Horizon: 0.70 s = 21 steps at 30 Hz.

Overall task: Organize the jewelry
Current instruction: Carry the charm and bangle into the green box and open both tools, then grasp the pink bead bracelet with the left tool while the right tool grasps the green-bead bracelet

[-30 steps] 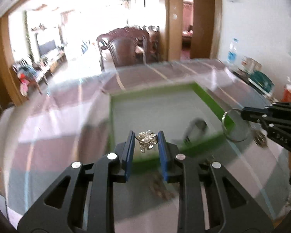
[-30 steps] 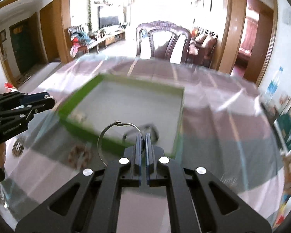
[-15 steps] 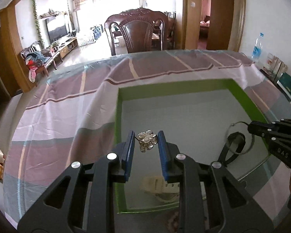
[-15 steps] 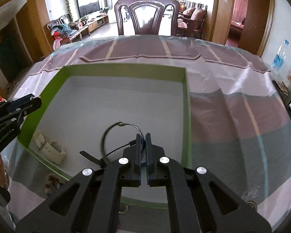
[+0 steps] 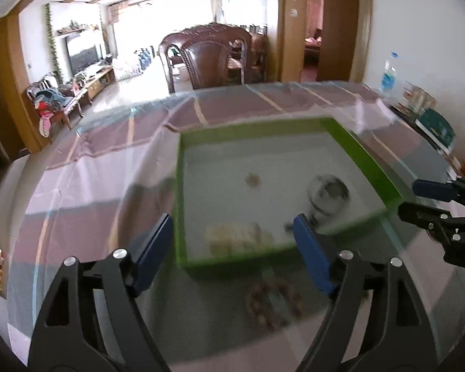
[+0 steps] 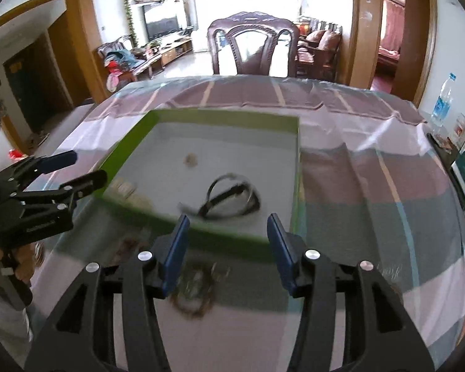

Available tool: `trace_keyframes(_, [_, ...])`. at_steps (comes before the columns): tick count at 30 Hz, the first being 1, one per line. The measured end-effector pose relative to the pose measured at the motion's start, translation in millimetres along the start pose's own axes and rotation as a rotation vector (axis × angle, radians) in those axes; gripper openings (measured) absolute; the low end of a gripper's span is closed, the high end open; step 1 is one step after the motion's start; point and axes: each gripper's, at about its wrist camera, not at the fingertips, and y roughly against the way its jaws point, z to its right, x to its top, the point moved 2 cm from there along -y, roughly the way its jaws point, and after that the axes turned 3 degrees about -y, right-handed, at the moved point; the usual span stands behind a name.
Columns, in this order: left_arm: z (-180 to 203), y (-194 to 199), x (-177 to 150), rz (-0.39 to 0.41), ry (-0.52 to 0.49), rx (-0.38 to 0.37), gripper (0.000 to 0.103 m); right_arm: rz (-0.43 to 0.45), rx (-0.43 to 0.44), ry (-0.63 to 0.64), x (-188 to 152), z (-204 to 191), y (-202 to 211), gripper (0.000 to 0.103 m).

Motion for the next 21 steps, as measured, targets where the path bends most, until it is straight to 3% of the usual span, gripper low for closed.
trace_keyframes(7, [27.5,-9.4,-48.9,-0.029,-0.044,-0.004,0.082,-0.041,-0.009,0.025,-42.9,-5.7,-28.5,0.052])
trace_keyframes(10, [26.5,-26.3,-61.6,-0.075,-0.050,0.002,0.082,-0.093,-0.087,0.069,-56.0,-7.6,-51.4,0.052])
trace_keyframes(13, [24.0,-32.9,-65.9,-0.093,-0.041,-0.014,0.082,-0.113,-0.082,0.078,-61.9,-9.0,-58.3,0.052])
trace_keyframes(14, [23.6,-33.5,-66.8,-0.092,-0.041,-0.012,0.082,-0.115,-0.077,0.084,-62.9,-9.8,-58.8,0.048])
trace_keyframes(16, [22.7,-35.4,-69.1,-0.092,-0.037,-0.019,0.082,-0.110,-0.082,0.098,-65.5,-11.2,-59.8,0.022])
trace_keyframes(17, [22.3,-36.9,-70.5,-0.096,-0.033,-0.024,0.082,-0.125,-0.087,0.105,-67.5,-11.8,-63.6,0.015])
trace_keyframes(21, [25.3,-39.8,-73.9,-0.106,-0.039,-0.033,0.082,-0.142,-0.084,0.109,-70.7,-10.2,-69.9,0.004])
